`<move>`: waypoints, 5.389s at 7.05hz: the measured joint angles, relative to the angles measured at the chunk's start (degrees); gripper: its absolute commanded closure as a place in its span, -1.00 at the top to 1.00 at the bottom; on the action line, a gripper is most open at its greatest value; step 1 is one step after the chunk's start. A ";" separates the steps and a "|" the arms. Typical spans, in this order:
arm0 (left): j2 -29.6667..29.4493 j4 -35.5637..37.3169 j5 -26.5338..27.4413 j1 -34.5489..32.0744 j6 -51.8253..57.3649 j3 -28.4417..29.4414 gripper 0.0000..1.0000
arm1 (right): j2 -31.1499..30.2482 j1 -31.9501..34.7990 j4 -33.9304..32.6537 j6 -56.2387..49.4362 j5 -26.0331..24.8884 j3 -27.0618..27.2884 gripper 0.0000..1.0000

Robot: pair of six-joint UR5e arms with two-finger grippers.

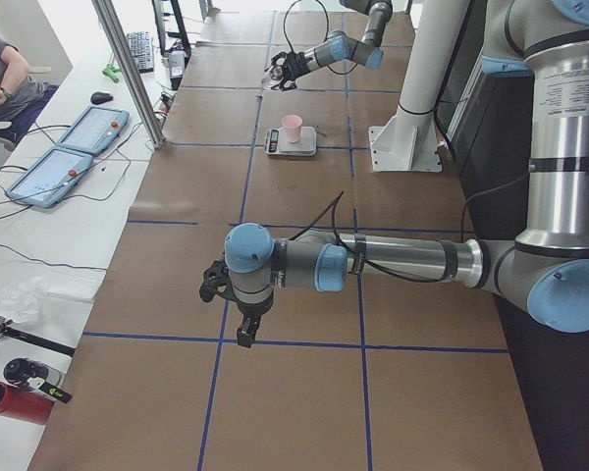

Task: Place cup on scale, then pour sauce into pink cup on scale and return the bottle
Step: 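Carry the bottle with the right gripper over the pink cup, then tilt the bottle spout down into the pink cup with the right gripper, then turn the bottle upright and carry it back toward its spot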

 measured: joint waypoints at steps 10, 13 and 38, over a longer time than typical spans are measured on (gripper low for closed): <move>-0.09 -0.35 0.00 0.09 0.00 0.83 1.00 | 4.37 -3.36 -8.34 -33.97 -22.03 -7.04 -1.00; -0.09 -0.36 0.00 0.09 0.00 0.80 1.00 | 4.40 -4.06 -8.25 -38.13 -24.95 -7.09 -1.00; 0.08 -0.34 0.00 0.06 0.06 0.33 1.00 | 3.67 -4.70 5.04 -26.88 -17.92 -6.77 -1.00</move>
